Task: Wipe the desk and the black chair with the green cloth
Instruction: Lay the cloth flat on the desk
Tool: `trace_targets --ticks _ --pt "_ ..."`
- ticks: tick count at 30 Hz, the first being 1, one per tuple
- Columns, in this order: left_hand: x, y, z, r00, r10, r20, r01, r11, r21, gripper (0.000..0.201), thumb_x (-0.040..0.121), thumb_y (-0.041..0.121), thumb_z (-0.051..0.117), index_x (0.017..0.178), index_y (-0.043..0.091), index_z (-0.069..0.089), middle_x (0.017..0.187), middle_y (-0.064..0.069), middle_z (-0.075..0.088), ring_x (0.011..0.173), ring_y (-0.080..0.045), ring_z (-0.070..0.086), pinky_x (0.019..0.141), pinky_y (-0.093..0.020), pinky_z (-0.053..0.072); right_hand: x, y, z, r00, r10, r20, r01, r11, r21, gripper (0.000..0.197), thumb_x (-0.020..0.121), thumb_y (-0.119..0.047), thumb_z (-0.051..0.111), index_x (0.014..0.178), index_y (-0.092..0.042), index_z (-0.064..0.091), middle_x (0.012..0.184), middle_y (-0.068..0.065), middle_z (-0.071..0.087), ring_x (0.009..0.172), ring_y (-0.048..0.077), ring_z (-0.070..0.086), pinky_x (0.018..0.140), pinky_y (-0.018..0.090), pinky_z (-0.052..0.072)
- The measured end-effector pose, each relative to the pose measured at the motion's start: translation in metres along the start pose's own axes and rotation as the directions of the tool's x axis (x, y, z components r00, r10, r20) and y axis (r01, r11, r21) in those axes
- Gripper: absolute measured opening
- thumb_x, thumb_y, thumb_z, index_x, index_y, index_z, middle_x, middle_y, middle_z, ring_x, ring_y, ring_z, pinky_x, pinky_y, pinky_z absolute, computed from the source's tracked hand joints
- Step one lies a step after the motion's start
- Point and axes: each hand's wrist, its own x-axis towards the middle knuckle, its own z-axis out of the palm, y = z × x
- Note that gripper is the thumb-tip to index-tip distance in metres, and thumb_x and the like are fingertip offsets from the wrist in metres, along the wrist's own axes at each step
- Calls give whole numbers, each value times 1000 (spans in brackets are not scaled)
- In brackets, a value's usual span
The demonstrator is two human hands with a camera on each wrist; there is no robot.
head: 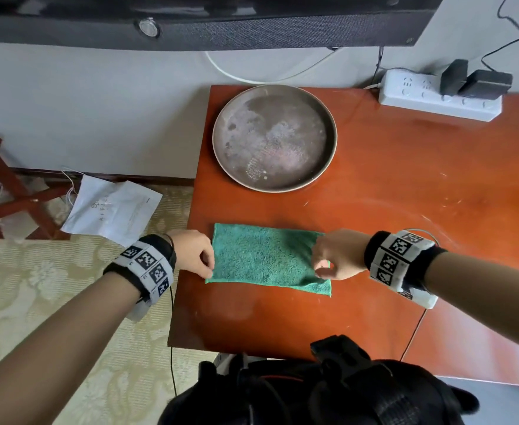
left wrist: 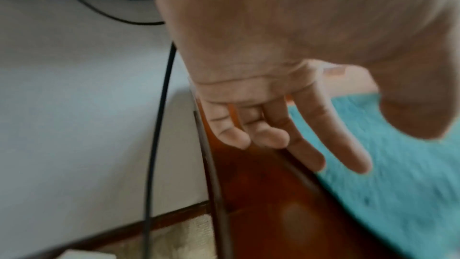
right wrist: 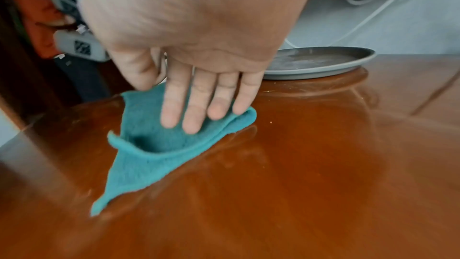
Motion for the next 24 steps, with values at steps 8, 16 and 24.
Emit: trace_targets --ticks 8,16,24 --pt "33 21 -13 908 -222 -355 170 970 -172 32 92 45 48 118 24 50 117 3 47 110 -17 48 94 -42 43 22 14 -10 889 431 -154 -424 902 80 43 90 -45 54 123 -19 48 123 -1 47 104 16 52 69 24 51" --pt "24 31 -30 926 -186 -328 118 969 -217 14 92 28 55 82 18 52 85 5 53 87 -19 52 69 -27 36 17 13 -42 872 486 -60 -399 776 489 21 92 -22 51 109 -14 59 104 3 57 96 20 54 76 26 46" --pt "-13 74 -100 917 -263 -299 -127 519 -845 13 88 13 61 79 4 57 78 -8 54 72 -19 63 73 -39 59 -2 1 -118 752 626 -206 -173 489 855 11 87 -18 61 78 -14 57 76 5 61 69 25 65 78 41 58"
